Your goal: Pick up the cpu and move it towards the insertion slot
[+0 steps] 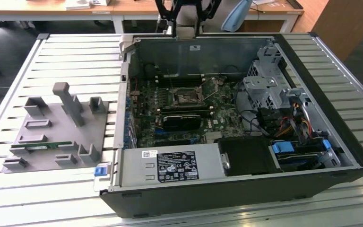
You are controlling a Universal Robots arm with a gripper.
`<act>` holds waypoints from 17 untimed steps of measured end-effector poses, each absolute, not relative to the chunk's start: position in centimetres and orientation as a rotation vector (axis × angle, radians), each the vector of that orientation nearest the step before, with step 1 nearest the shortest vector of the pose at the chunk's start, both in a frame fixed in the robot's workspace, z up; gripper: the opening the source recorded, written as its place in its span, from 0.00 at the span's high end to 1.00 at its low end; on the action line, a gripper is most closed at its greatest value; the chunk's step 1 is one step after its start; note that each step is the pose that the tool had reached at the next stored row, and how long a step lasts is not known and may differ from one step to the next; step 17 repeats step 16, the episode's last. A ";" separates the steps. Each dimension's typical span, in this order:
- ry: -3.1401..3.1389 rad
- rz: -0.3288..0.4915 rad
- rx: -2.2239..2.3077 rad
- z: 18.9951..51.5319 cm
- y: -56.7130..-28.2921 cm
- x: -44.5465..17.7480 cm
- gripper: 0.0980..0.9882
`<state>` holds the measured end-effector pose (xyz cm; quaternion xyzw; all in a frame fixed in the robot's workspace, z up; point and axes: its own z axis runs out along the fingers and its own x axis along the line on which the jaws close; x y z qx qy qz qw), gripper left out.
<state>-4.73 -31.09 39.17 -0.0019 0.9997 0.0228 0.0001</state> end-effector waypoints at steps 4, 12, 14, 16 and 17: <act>3.140 0.072 -0.006 39.2 -31.0 -4.0 0.50; 3.140 0.072 -0.006 39.1 -30.9 -3.2 0.50; 3.140 0.072 -0.006 39.1 -30.9 -3.2 0.50; 3.140 0.072 -0.006 39.1 -30.9 -3.2 0.50; 3.140 0.072 -0.006 39.1 -30.9 -3.2 0.50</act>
